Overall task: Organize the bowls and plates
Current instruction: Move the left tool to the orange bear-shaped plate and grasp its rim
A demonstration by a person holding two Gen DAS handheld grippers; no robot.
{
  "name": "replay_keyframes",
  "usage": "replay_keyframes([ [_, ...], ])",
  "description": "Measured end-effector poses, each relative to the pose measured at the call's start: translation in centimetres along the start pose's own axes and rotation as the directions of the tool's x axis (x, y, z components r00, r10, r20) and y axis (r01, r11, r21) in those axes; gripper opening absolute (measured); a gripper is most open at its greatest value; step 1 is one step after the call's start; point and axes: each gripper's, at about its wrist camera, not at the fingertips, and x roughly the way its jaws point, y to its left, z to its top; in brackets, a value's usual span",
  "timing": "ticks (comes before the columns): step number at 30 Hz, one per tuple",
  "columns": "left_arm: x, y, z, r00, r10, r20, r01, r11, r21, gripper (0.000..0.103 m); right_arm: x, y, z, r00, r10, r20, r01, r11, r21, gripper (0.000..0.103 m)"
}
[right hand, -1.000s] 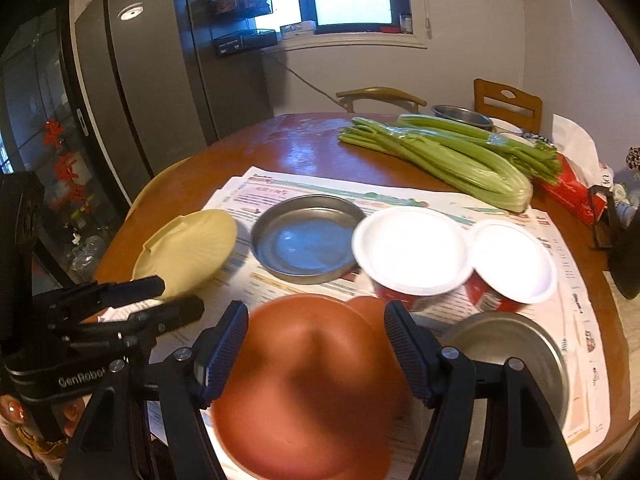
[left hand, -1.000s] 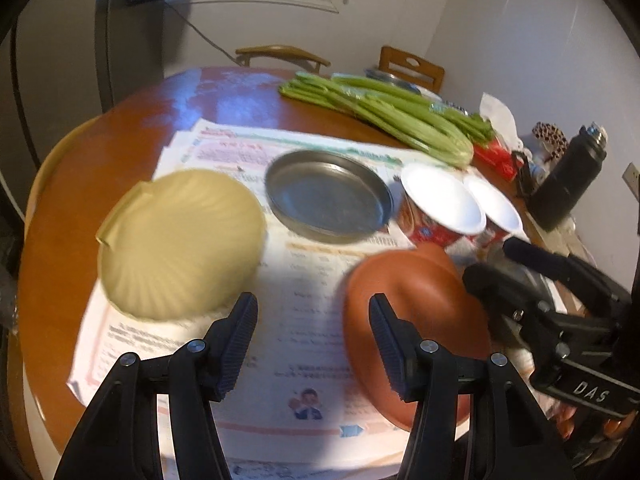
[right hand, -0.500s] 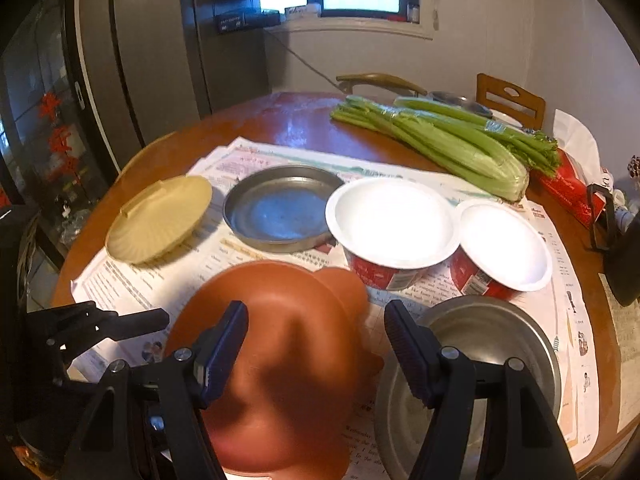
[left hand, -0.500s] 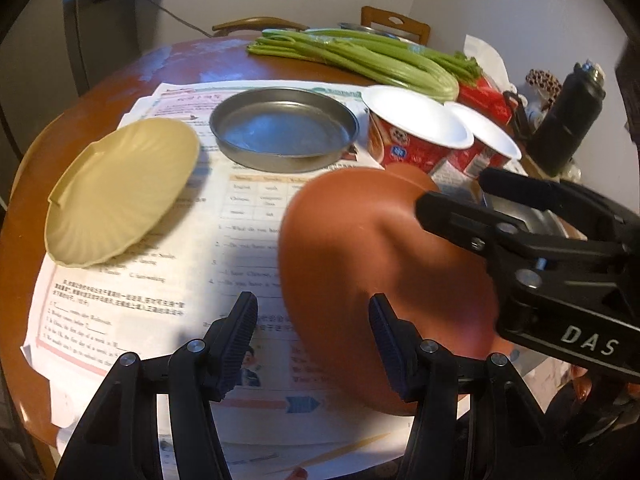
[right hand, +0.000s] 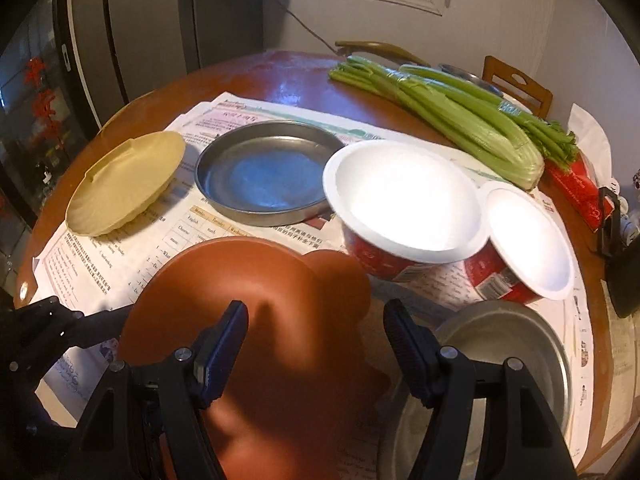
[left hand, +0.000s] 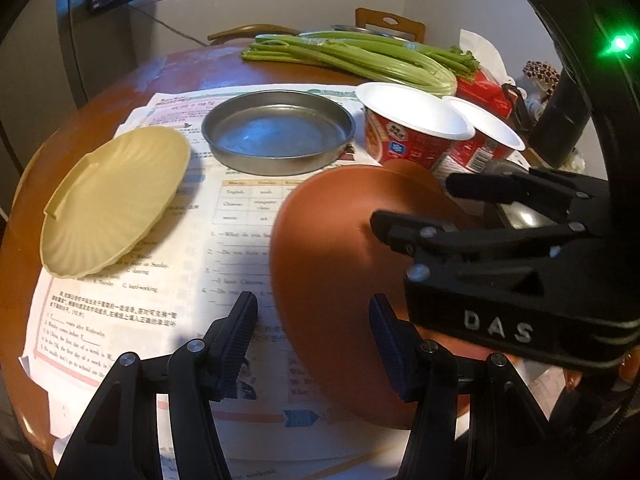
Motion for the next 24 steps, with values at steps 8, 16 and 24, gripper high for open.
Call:
replay_keyframes([
  [8, 0.0, 3.0, 0.5, 0.999, 0.044, 0.016, -0.044, 0.997, -0.058, 0.059, -0.1, 0.5, -0.1, 0.996, 0.083, -0.019, -0.082, 0.996, 0.039, 0.07],
  [16, 0.0, 5.0, 0.8, 0.998, 0.056, 0.026, -0.053, 0.994, -0.091, 0.059, -0.6, 1.1, -0.1, 0.99, 0.139, -0.017, -0.138, 0.988, 0.068, 0.07],
  [24, 0.2, 7.0, 1.4, 0.996, 0.079, 0.035, -0.074, 0.988, -0.139, 0.059, -0.9, 1.5, -0.5, 0.986, 0.164, -0.021, -0.163, 0.985, 0.06, 0.07],
])
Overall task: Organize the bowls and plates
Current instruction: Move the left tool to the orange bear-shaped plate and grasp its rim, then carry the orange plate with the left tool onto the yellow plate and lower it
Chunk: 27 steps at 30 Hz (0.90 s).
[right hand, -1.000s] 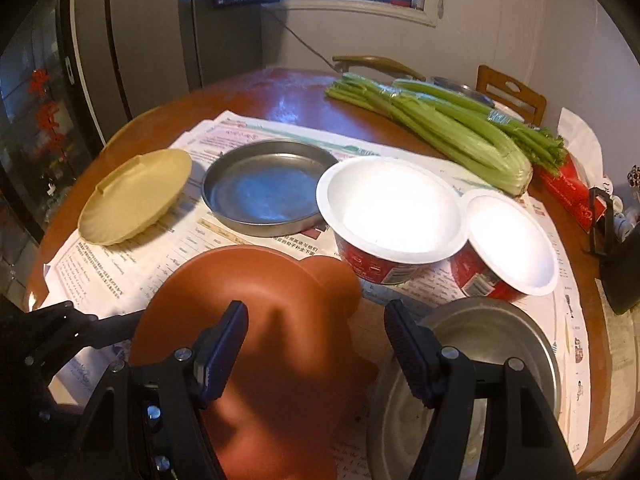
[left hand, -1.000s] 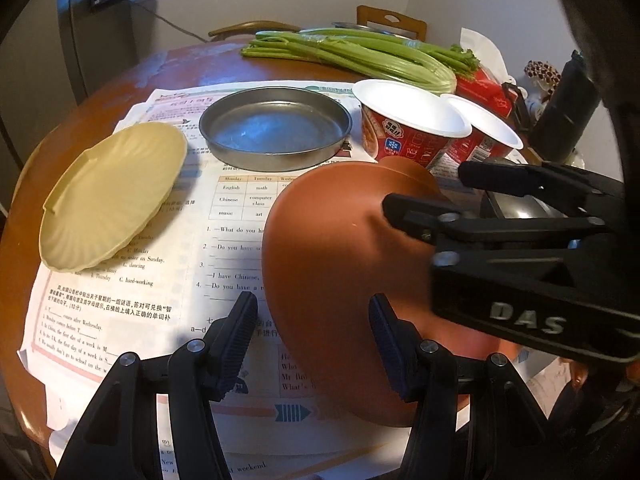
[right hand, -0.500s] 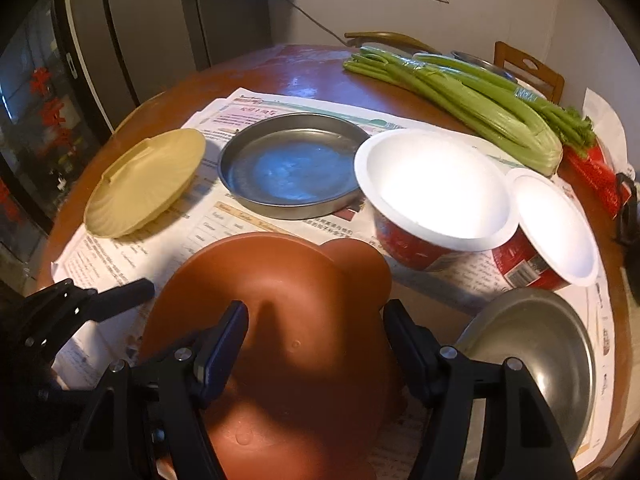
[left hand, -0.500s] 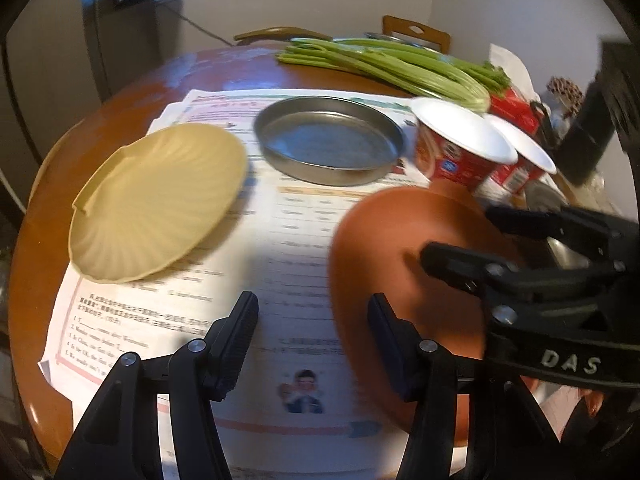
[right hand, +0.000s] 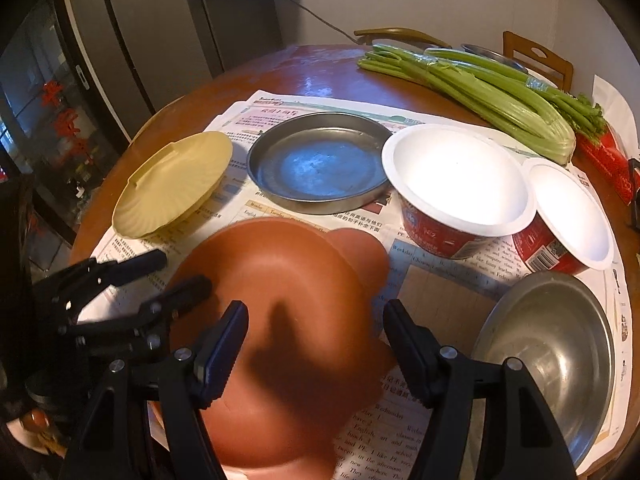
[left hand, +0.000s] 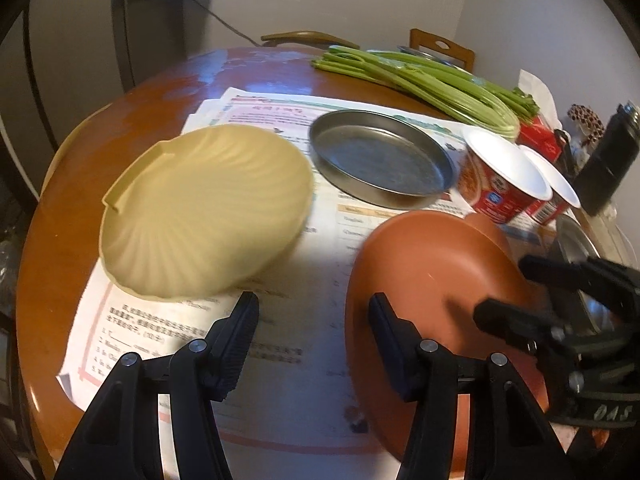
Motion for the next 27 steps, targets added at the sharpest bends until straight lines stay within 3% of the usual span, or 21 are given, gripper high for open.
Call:
replay_keyframes([
  [4, -0.2, 1.0, 0.0, 1.0, 0.011, 0.008, -0.01, 0.999, -0.042, 0.059, 0.3, 0.9, -0.4, 1.0, 0.008, -0.008, -0.008, 1.0, -0.022, 0.07],
  [7, -0.9, 1.7, -0.7, 1.0, -0.025, 0.004, 0.025, 0.996, -0.082, 0.059, 0.2, 1.6, -0.8, 1.0, 0.004, -0.006, -0.004, 0.999, -0.047, 0.07],
  [13, -1.9, 1.3, -2.1, 0.999, -0.044, 0.018, 0.045, 0.995, -0.092, 0.058, 0.5, 2.4, -1.5, 1.0, 0.016, -0.013, -0.017, 0.998, -0.062, 0.07],
  [17, -1.9, 0.7, -2.5, 0.999, -0.021, 0.027, 0.023, 0.997, -0.072, 0.048, 0.8, 2.7, -1.9, 1.0, 0.015, -0.022, -0.017, 0.998, -0.065, 0.067],
  [21, -1.9, 0.7, -2.4, 0.998, -0.064, 0.018, 0.065, 0.995, -0.079, 0.034, 0.7, 2.8, -2.1, 1.0, 0.02, -0.014, -0.021, 0.997, -0.069, 0.063],
  [27, -1.9, 0.5, -2.2, 0.997, -0.077, 0.008, 0.078, 0.994, -0.082, 0.033, 0.3, 3.0, -2.1, 1.0, 0.011, 0.005, -0.011, 0.997, -0.081, 0.059],
])
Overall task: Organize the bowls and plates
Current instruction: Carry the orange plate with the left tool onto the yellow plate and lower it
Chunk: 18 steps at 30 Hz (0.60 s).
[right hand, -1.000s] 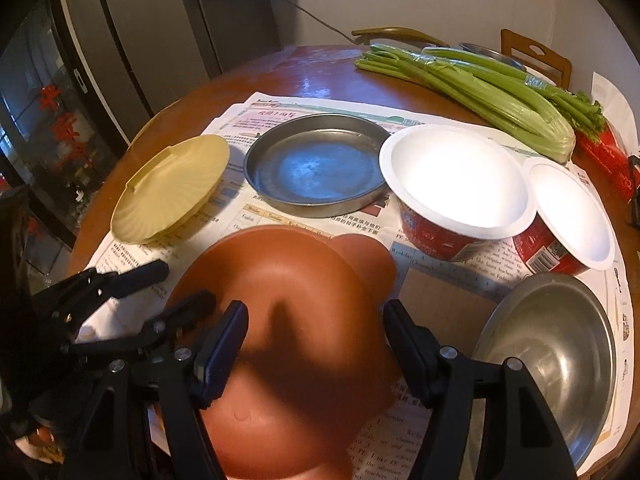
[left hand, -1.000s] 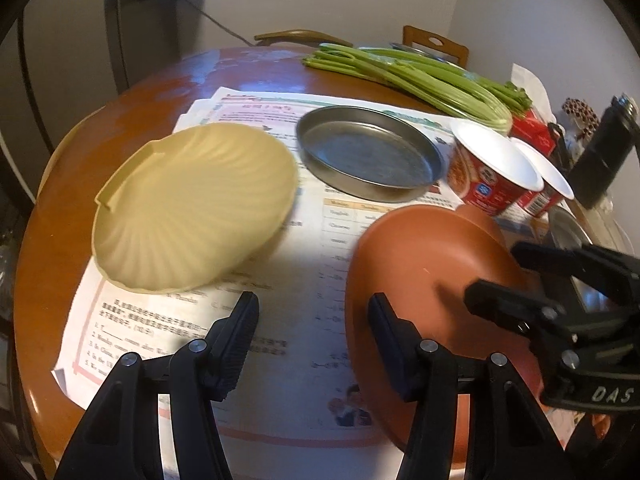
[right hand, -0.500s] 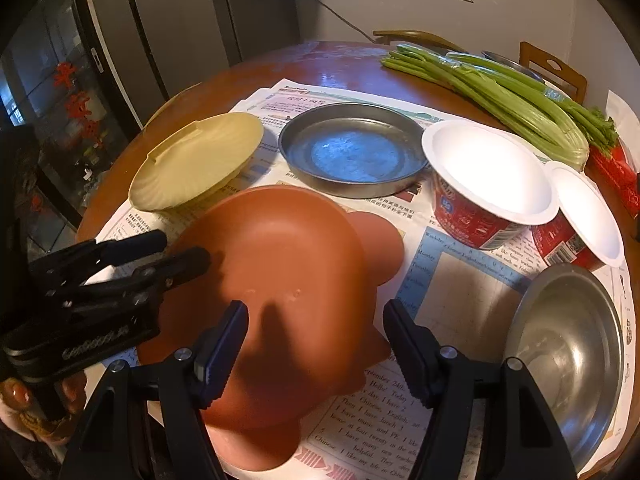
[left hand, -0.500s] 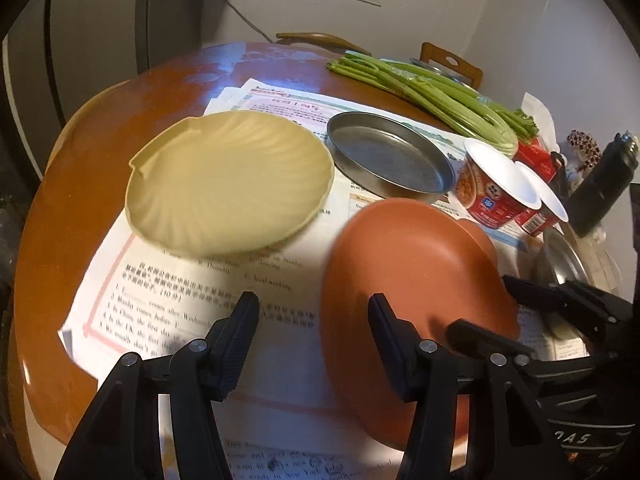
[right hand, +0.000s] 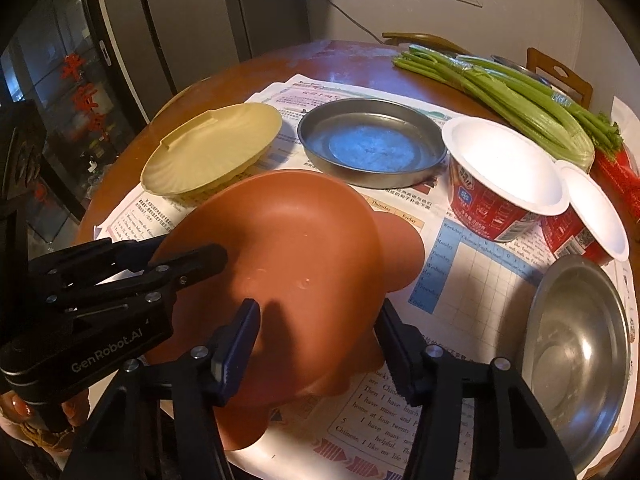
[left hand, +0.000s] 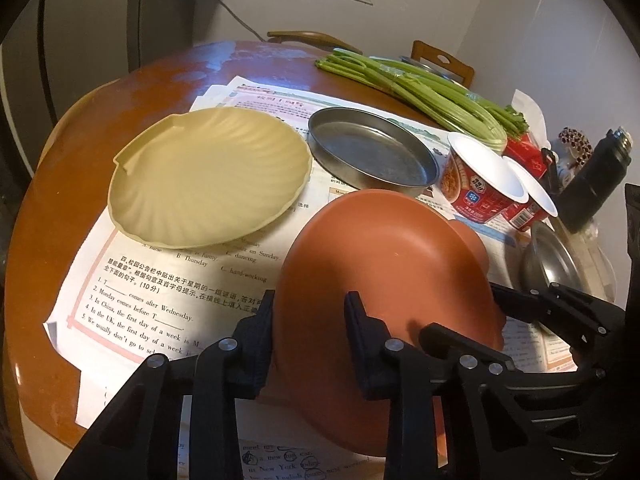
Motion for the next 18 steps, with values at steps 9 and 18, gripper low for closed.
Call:
replay_keyframes([
  [9, -1.4, -0.2, 0.8, 0.999, -0.014, 0.036, 0.014, 1.0, 0.002, 0.033, -1.0, 0.3, 0.2, 1.0, -0.011, 0.024, 0.011, 1.0, -0.005, 0.059],
  [18, -2.7, 1.9, 2.0, 0.997, -0.024, 0.077, 0.027, 0.999, -0.042, 0.033, -2.3, 1.7, 2.3, 0.998, 0.009, 0.061, -0.008, 0.999, -0.033, 0.059],
])
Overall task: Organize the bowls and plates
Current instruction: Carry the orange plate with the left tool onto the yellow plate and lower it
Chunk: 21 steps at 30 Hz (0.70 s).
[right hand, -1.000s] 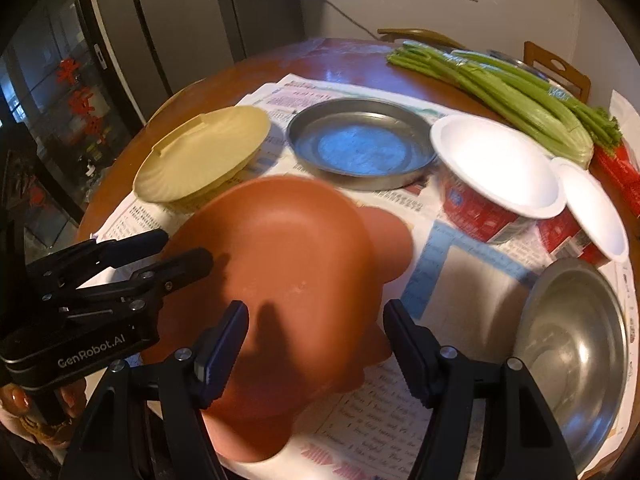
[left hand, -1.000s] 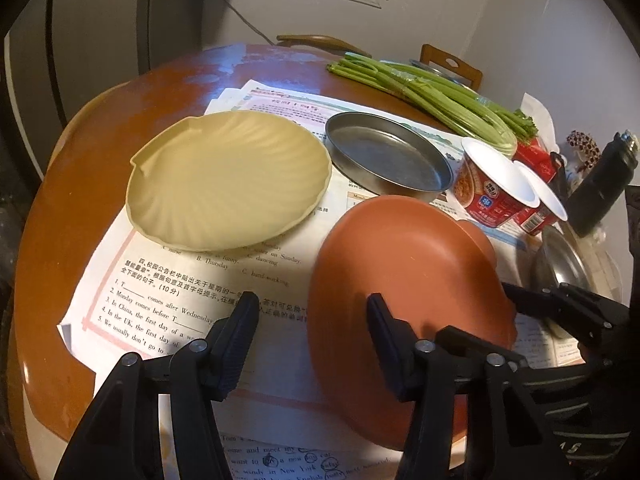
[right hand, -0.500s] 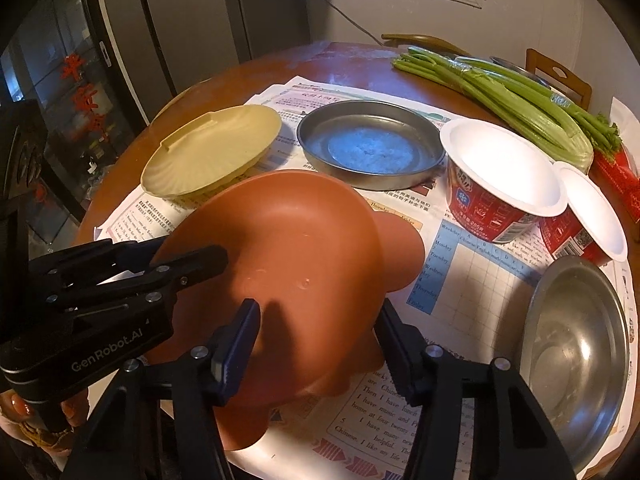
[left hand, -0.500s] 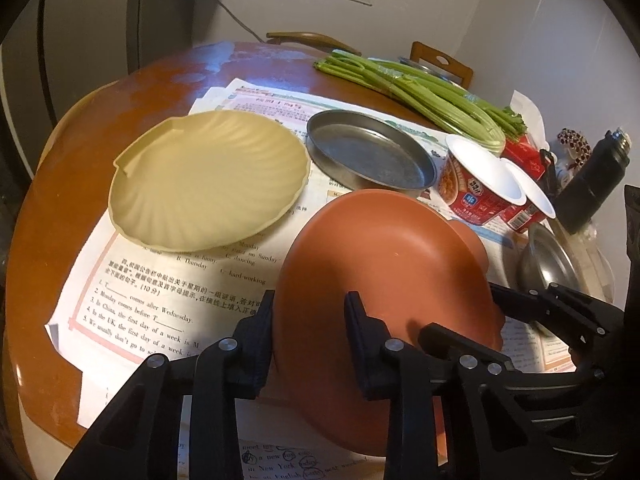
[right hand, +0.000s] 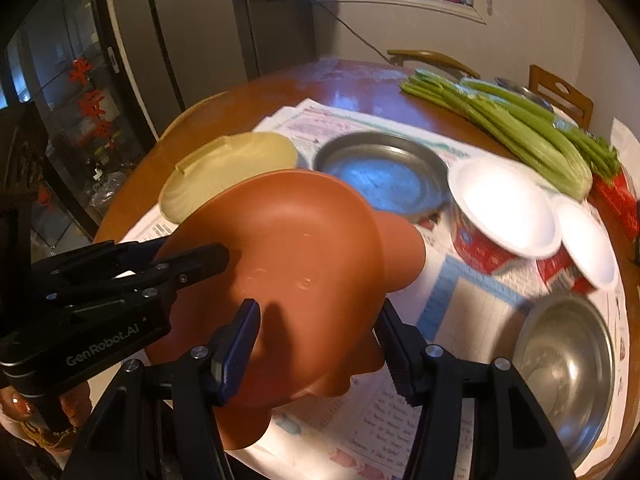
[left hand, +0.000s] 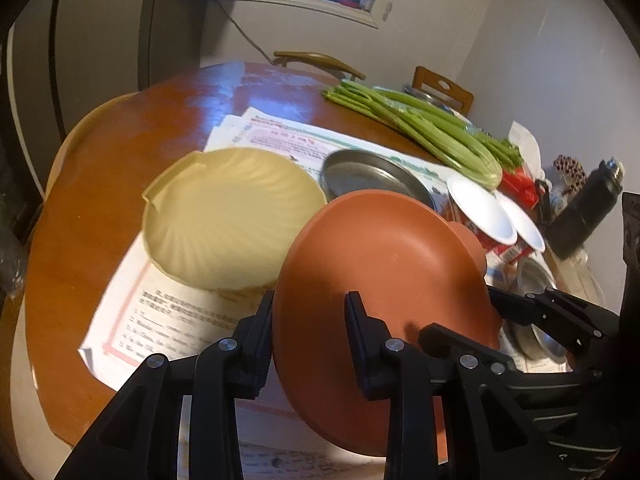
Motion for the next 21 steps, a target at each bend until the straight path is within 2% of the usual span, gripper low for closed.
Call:
replay_keyframes([
  [11, -1.6, 3.5, 3.0, 0.997, 0.034, 0.063, -0.032, 0.999, -0.034, 0.033, 1.0, 3.0, 4.3, 0.999, 0.022, 0.032, -0.02, 0.998, -0.063, 0.059],
  [21, -0.9, 5.7, 5.6, 0.995, 0.062, 0.072, -0.059, 0.997, -0.042, 0.034, 2.6, 4.2, 7.8, 0.998, 0.046, 0.045, -0.042, 0.996, -0.078, 0.059],
])
